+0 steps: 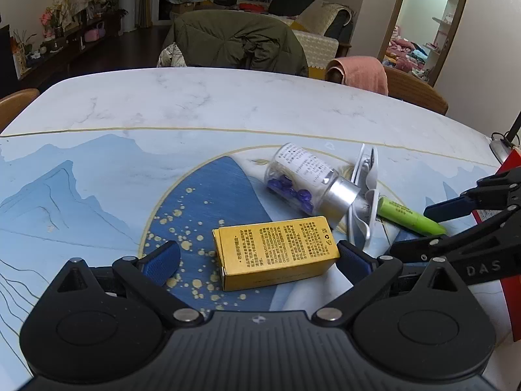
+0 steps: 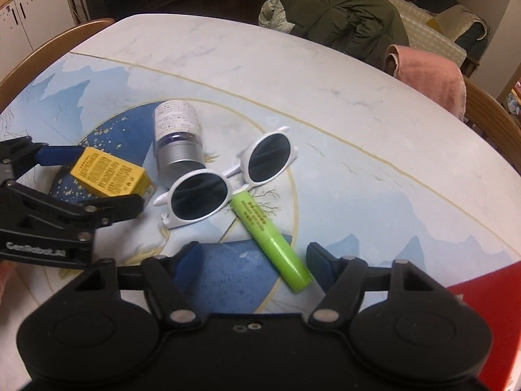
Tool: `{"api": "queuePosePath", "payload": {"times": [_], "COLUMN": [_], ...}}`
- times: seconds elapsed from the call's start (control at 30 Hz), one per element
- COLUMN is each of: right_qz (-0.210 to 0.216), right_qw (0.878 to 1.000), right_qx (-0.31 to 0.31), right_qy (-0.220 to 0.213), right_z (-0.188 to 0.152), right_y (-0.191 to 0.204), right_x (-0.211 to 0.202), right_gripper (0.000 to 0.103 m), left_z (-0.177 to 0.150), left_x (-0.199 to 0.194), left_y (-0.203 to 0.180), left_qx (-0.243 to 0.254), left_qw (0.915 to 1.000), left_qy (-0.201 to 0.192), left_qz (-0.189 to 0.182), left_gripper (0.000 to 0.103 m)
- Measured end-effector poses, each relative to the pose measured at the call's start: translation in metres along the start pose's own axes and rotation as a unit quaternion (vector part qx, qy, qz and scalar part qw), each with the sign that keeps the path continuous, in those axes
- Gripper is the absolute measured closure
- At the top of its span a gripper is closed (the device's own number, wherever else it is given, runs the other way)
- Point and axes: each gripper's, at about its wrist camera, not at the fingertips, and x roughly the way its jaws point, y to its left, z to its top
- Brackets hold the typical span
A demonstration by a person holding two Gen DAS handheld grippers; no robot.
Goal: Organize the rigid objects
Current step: 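Grasp the green marker with the right tool while the left tool grasps the yellow box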
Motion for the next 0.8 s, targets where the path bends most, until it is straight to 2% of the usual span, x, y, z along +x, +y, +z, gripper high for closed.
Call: {"api": "queuePosePath", "payload": {"times": [0.2, 0.43, 0.53, 0.63, 0.8], "right_qz": [0.013, 0.021, 0.022, 0.021, 0.025], "right_qw": [1.000, 0.999, 0.997, 0.993, 0.983], "right_qx": [0.007, 0.044, 0.076, 0.116, 0.178], "right_qy": [-0.007, -0.014, -0.015, -0.020, -0.030], "right_z": [0.001, -0.003, -0.007, -0.015, -0.036], "right_y": [-0.002, -0.004, -0.005, -0.006, -0.009], "right_x": [0.002, -0.002, -0.004, -0.009, -0.020], "right_gripper": [0.052, 0.073, 0.083, 0.088, 0.088], "left_z": [-0.001, -0.002, -0.002, -0.005, -0.013], "left_x": [-0.001, -0.007, -0.010, -0.013, -0.023], "left_y": [0.005, 0.007, 0.007, 0.008, 0.008], "left_qx": [-0.001, -0.001, 0.002, 0.000, -0.006], "left_qw": [0.9999, 0.9994, 0.9994, 0.9993, 0.9990], "left_qy": [-0.006, -0.010, -0.008, -0.006, 0.003], "left_qz": [-0.015, -0.033, -0.035, -0.037, -0.045], "left_gripper": [0.003, 0.025, 0.026, 0.026, 0.026]}}
